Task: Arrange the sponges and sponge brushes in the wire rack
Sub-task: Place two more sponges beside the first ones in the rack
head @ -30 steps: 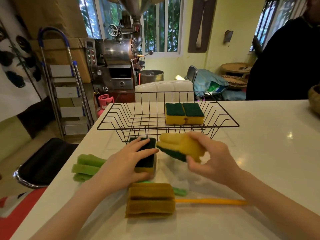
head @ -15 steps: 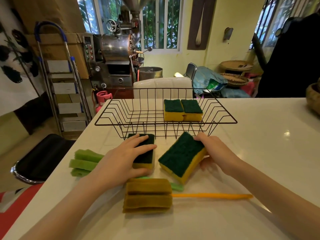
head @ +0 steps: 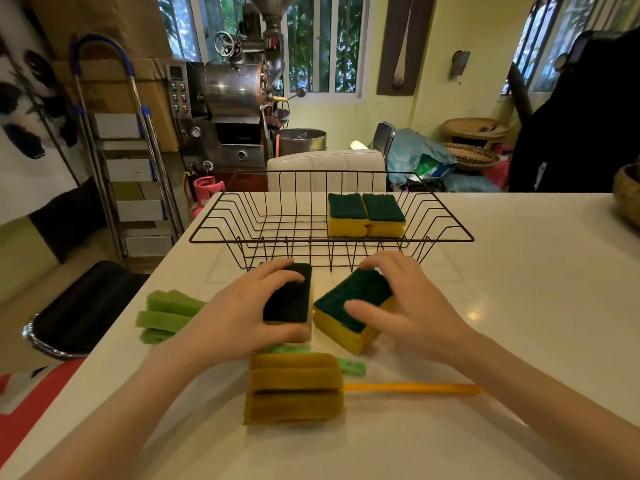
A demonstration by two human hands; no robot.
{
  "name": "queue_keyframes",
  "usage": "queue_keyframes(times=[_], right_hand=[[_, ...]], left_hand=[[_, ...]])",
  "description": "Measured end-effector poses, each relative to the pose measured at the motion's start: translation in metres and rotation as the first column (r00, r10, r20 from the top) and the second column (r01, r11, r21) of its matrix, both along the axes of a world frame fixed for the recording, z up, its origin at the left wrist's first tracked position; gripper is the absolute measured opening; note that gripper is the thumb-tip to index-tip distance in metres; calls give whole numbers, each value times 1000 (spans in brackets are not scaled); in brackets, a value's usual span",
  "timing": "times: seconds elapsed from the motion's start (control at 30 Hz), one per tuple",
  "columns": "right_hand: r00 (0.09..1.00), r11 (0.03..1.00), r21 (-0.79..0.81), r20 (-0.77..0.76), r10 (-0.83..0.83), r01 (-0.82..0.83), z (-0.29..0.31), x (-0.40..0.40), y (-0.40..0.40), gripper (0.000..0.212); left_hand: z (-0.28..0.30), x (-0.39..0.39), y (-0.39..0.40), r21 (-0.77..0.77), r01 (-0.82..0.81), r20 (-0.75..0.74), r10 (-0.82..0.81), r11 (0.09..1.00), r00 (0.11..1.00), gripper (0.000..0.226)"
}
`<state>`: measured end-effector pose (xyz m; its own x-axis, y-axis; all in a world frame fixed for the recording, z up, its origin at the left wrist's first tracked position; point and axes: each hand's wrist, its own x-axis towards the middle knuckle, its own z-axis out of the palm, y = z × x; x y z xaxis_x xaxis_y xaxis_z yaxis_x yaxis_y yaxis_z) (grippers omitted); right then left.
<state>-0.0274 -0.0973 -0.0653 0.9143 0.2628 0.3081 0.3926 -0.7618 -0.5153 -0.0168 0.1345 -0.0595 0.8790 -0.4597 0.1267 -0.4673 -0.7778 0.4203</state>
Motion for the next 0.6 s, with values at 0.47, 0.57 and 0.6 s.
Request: queue_keyframes(times=[0.47,0.57,0.6], right_hand=[[990,914,-402,-95,-100,54,7,-9,18,60],[985,935,-352,-149,-89,31,10,-6,19,58],[985,939,-341,-151,-87,31,11,-5,18,57]], left_hand=[[23,23,4,141,47,-168,-23,989,986,62],[27,34,6,123,101,-247,-68,987,967,55],[28,37,6,120,120,-247,-87,986,965,54]])
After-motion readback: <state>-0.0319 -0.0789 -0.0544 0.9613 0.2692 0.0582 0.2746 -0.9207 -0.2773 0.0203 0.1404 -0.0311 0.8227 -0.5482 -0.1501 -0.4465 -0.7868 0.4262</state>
